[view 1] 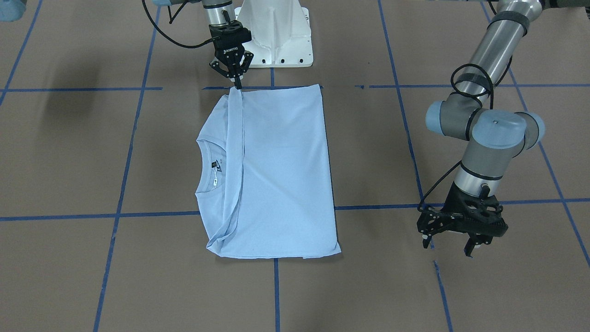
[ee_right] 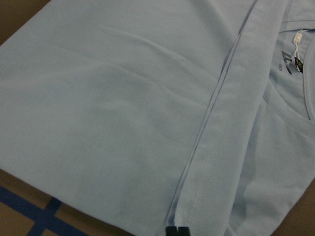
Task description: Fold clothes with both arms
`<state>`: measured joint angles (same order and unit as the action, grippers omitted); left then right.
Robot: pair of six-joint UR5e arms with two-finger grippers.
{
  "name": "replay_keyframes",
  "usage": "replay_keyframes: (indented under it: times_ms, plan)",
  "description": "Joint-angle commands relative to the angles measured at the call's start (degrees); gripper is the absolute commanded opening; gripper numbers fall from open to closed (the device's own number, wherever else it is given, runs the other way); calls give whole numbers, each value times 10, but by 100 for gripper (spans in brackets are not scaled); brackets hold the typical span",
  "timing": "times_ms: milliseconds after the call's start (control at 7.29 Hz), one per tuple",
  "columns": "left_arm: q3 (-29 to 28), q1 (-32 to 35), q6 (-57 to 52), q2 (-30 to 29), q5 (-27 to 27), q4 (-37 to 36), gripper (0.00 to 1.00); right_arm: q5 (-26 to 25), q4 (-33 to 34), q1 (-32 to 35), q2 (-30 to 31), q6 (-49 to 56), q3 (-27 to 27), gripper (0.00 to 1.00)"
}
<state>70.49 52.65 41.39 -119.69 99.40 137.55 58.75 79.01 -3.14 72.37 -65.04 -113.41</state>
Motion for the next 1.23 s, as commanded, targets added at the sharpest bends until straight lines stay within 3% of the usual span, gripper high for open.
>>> replay_keyframes:
  times_ms: [0,411,685,1097]
  plan:
    - [2,0,1,0,0,0,100,-1,0,5,-2,-6,-1,0]
    - [7,-1,2,2,0,-1,100,1,-1,20,-4,-16,-6,0]
    - [9,-1,2,3,0,-1,100,13,0,36,11,-76,-6,0]
    - [10,-4,16,3,0,0,100,31,1,37,91,-172,-63,0]
